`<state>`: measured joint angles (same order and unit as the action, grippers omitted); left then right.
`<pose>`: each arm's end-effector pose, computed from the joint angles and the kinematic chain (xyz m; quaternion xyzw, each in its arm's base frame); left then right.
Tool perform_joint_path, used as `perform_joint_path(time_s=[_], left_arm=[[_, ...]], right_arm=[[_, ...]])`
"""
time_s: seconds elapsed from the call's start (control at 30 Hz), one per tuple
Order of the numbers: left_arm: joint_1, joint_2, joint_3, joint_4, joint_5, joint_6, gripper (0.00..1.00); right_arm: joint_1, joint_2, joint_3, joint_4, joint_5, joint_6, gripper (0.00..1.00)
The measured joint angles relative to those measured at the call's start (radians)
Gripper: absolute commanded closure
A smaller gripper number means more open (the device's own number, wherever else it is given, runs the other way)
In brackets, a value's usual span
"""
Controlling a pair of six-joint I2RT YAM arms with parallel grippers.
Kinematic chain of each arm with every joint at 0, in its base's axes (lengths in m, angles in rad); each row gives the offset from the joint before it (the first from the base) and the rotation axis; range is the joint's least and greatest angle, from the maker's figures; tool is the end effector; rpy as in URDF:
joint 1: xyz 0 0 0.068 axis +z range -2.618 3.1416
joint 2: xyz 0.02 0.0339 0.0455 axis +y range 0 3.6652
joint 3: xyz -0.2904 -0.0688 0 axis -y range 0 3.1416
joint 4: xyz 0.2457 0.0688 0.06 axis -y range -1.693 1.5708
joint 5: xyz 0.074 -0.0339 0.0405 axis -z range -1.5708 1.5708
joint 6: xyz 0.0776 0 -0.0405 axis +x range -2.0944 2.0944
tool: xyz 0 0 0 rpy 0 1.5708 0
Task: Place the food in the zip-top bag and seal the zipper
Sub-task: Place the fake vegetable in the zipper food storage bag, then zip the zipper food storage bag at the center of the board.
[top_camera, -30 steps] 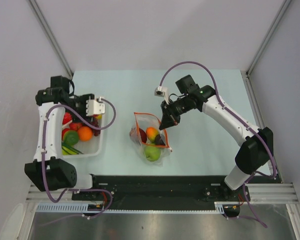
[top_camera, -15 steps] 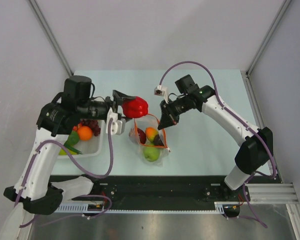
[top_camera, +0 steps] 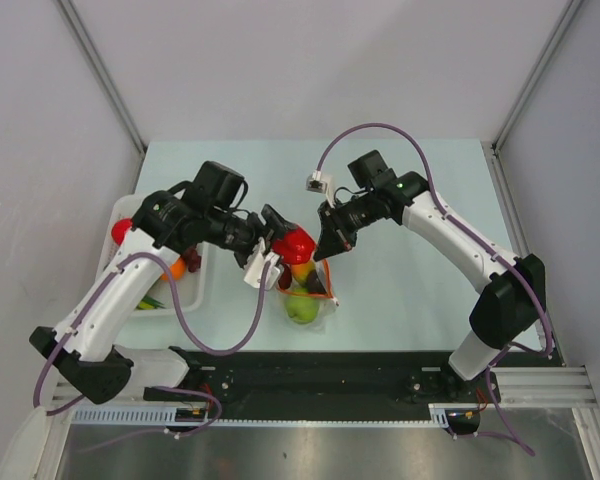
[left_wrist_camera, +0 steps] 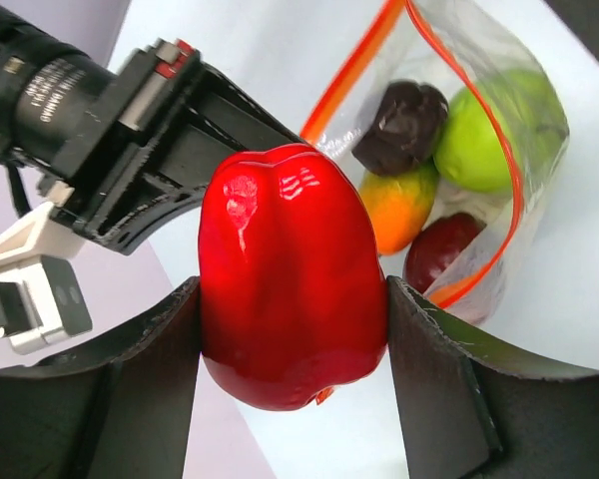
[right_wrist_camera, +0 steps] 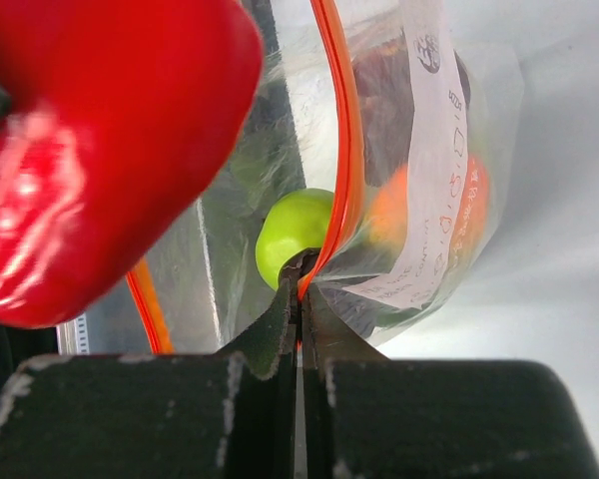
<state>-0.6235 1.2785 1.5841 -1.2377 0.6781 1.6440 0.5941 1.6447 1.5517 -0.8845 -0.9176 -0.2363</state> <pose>0.1605 -0.1754 0.4148 0.8554 0.2844 -0.1309 0.4126 0.2633 0.2522 0.3396 -0.4643 0.7324 0.4634 0.1825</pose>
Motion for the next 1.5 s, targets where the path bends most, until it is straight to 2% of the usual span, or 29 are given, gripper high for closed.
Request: perform_joint_path(time_s=[0.03, 0.07, 0.1, 0.13, 0.17, 0.37, 0.5, 0.67, 0.8, 0.87, 0.97, 1.0, 1.07, 1.1, 1.13, 1.2, 1.23, 1.3, 1.33, 1.37, 1.4, 1.5], left_arm=[[-0.003, 0.003, -0.001, -0.006, -0.011, 0.013, 0.35], [-0.007, 0.005, -0.001, -0.015, -0.027, 0.032, 0.19], [-0.010, 0.005, -0.001, -0.021, -0.035, 0.041, 0.14], [-0.011, 0.005, -0.001, -0.030, -0.047, 0.052, 0.04], [-0.012, 0.005, -0.001, -0.040, -0.053, 0.061, 0.00], [-0.014, -0.003, -0.001, -0.075, -0.076, 0.067, 0.01], [-0.014, -0.031, -0.001, -0.089, -0.100, 0.075, 0.04], [-0.018, -0.051, -0.015, -0.090, -0.113, 0.102, 0.19], [-0.072, -0.080, -0.118, -0.093, -0.145, 0.125, 0.27], [-0.107, -0.081, -0.159, -0.098, -0.153, 0.120, 0.35], [-0.140, -0.076, -0.196, -0.103, -0.153, 0.079, 0.55], [-0.150, -0.074, -0.207, -0.103, -0.151, 0.054, 0.68], [-0.156, -0.074, -0.222, -0.094, -0.150, 0.002, 0.81], [-0.158, -0.076, -0.229, -0.074, -0.148, -0.034, 0.94], [-0.161, -0.076, -0.233, -0.052, -0.145, -0.077, 0.98], [-0.167, -0.082, -0.243, 0.007, -0.142, -0.172, 1.00], [-0.171, -0.085, -0.248, 0.032, -0.142, -0.211, 1.00], [-0.179, -0.102, -0.275, 0.103, -0.150, -0.313, 1.00], [-0.182, -0.113, -0.293, 0.135, -0.155, -0.362, 1.00], [-0.182, -0.127, -0.319, 0.169, -0.162, -0.415, 1.00], [-0.182, -0.139, -0.343, 0.190, -0.167, -0.452, 1.00], [-0.182, -0.190, -0.429, 0.268, -0.179, -0.558, 1.00]], right_arm=[[0.001, 0.000, 0.000, 0.000, 0.000, 0.000, 1.00], [0.002, 0.000, 0.000, 0.000, 0.000, 0.000, 1.00], [0.002, 0.000, 0.000, 0.000, 0.000, 0.000, 1.00], [0.002, 0.000, 0.000, 0.000, 0.000, 0.000, 1.00], [0.002, 0.000, 0.000, 0.000, 0.000, 0.000, 1.00], [0.002, 0.000, 0.000, 0.000, 0.000, 0.000, 1.00], [0.005, 0.000, 0.000, 0.000, 0.000, 0.000, 1.00], [0.011, 0.000, 0.000, 0.000, 0.000, -0.001, 1.00], [0.014, 0.000, 0.000, 0.001, 0.000, -0.001, 1.00], [0.015, 0.000, 0.000, 0.002, 0.000, -0.001, 1.00], [0.024, 0.000, 0.000, 0.003, 0.000, -0.002, 1.00], [0.031, 0.000, 0.001, 0.003, 0.001, -0.004, 1.00], [0.050, 0.000, 0.005, 0.002, 0.005, -0.010, 1.00], [0.063, 0.000, 0.011, -0.001, 0.008, -0.013, 1.00], [0.080, 0.001, 0.021, -0.004, 0.012, -0.020, 1.00], [0.106, 0.007, 0.048, -0.013, 0.018, -0.029, 1.00], [0.119, 0.015, 0.070, -0.019, 0.020, -0.033, 0.91], [0.139, 0.035, 0.116, -0.025, 0.024, -0.040, 0.66], [0.146, 0.042, 0.131, -0.024, 0.025, -0.041, 0.32], [0.152, 0.050, 0.151, -0.023, 0.028, -0.048, 0.21], [0.153, 0.051, 0.162, -0.023, 0.032, -0.042, 0.12], [0.127, 0.047, 0.169, -0.011, 0.040, -0.040, 0.10]])
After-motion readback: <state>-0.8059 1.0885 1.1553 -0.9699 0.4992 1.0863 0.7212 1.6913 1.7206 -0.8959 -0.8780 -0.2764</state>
